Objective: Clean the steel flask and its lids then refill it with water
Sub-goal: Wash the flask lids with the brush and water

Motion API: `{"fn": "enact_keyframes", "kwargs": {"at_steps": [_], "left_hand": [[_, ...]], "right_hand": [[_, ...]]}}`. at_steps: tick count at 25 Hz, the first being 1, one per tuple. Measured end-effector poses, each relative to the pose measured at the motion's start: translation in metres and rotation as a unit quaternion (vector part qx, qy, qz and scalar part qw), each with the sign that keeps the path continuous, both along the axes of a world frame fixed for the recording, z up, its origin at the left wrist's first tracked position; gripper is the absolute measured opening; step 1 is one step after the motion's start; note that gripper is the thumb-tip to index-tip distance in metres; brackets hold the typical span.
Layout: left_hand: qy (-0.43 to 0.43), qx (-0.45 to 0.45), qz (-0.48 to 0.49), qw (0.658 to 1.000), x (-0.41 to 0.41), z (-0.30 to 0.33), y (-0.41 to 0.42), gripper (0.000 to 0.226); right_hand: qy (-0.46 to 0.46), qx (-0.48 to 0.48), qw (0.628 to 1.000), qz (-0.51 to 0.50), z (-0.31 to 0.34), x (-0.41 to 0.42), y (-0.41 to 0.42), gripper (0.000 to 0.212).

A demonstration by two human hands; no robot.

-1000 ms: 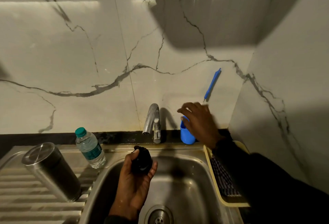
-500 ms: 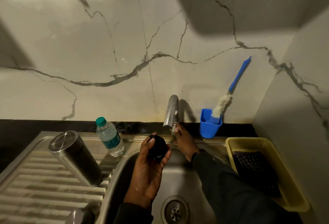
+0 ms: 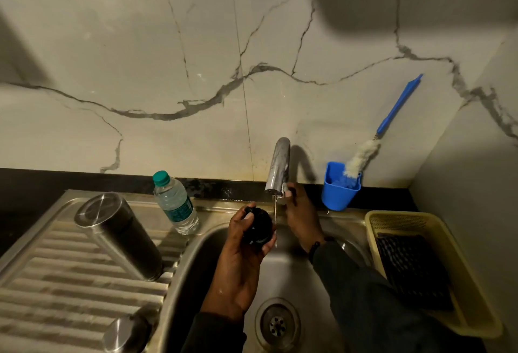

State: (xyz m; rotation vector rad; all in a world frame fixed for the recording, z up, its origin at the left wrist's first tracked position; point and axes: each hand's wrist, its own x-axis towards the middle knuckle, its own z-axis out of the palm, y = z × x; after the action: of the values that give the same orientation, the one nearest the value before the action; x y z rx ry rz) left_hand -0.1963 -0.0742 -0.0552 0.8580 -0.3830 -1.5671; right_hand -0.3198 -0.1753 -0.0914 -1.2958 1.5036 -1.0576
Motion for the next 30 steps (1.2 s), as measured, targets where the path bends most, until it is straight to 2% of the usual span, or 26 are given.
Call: {"fn": "enact_keyframes", "kwargs": {"at_steps": [2, 6, 9, 13, 15, 18, 21, 22, 25, 27, 29, 30], "left_hand": [[-0.021, -0.009, 0.001, 1.000, -0.003, 0.001, 0.000, 0.041], [-0.122, -0.052, -0.017, 0.991, -0.017, 0.007, 0.000, 0.039], [-0.175, -0.088, -0.035, 0.980, -0.025, 0.011, 0.001, 0.033], [-0.246, -0.114, -0.007, 0.962, -0.034, 0.012, -0.002, 0.029], [-0.275, -0.118, -0.003, 0.954, -0.032, 0.012, -0.007, 0.026], [-0.354, -0.147, -0.001, 0.924, -0.016, 0.011, -0.020, 0.014], [-0.399, -0.190, -0.066, 0.895, -0.002, 0.020, -0.030, 0.012], [-0.433, -0.213, -0.078, 0.872, 0.001, 0.023, -0.034, 0.011], [-0.567, -0.289, -0.044, 0.770, 0.003, 0.024, -0.041, 0.010], [-0.612, -0.311, 0.009, 0.727, -0.003, 0.020, -0.037, 0.012], [-0.619, -0.304, 0.041, 0.723, -0.005, 0.014, -0.033, 0.021], [-0.610, -0.290, 0.031, 0.737, -0.004, 0.012, -0.032, 0.028]], "right_hand": [[-0.122, 0.029, 0.990, -0.070, 0.014, -0.002, 0.026, 0.019], [-0.300, 0.101, 0.949, 0.009, 0.033, -0.004, 0.071, 0.037], [-0.358, 0.101, 0.928, 0.021, 0.039, -0.003, 0.081, 0.041], [-0.417, 0.088, 0.904, 0.019, 0.047, 0.001, 0.083, 0.032], [-0.356, 0.073, 0.931, 0.024, 0.052, 0.004, 0.083, 0.033], [-0.224, 0.075, 0.972, 0.009, 0.056, 0.003, 0.079, 0.046], [-0.229, 0.095, 0.969, -0.010, 0.060, -0.003, 0.073, 0.054], [-0.228, 0.098, 0.969, -0.008, 0.063, -0.004, 0.073, 0.052], [-0.196, 0.110, 0.974, -0.005, 0.072, -0.004, 0.073, 0.047], [-0.196, 0.126, 0.972, 0.001, 0.073, 0.000, 0.073, 0.047], [-0.178, 0.150, 0.972, 0.011, 0.072, 0.004, 0.074, 0.048], [-0.171, 0.161, 0.972, 0.009, 0.070, 0.004, 0.075, 0.048]]}}
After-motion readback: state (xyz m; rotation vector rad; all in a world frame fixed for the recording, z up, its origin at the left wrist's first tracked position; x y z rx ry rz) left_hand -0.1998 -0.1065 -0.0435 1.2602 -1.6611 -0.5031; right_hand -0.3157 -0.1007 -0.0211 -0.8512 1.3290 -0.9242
